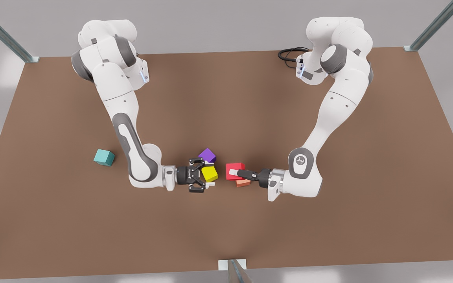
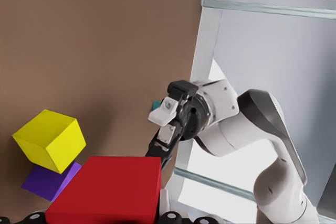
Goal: Pick up red wooden cube and pass to hand red wooden cube and place in blue wooden cube
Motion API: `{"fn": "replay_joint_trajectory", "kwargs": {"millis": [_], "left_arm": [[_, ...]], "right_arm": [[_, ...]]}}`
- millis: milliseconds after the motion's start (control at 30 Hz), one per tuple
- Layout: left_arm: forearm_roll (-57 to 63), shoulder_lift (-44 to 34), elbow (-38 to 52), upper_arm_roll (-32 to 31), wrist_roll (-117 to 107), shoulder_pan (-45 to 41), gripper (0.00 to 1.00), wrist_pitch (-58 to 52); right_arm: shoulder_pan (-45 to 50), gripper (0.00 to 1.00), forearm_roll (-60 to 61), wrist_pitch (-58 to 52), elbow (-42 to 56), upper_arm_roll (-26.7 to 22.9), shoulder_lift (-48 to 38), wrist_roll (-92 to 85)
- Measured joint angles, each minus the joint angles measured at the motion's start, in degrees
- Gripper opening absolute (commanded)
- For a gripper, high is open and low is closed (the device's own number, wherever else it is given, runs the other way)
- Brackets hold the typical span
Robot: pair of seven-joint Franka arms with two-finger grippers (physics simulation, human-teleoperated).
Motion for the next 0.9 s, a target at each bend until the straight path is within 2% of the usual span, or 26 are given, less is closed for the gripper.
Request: {"fn": "replay_joint_trajectory", "kwargs": {"millis": [300,900], "left_arm": [[0.02,-0.01,-0.02,-0.01,0.54,0.14,0.58,-0.11],[-0.01,-0.13,-0.10,0.00,1.12,1.34,0.58,-2.04]], "right_arm": [[-0.37,1.00,0.84,3.16,-0.04,1.89,0.01,-4.49],[-0.11,1.00,1.84,5.25,4.34,4.86,2.78,12.26]]}}
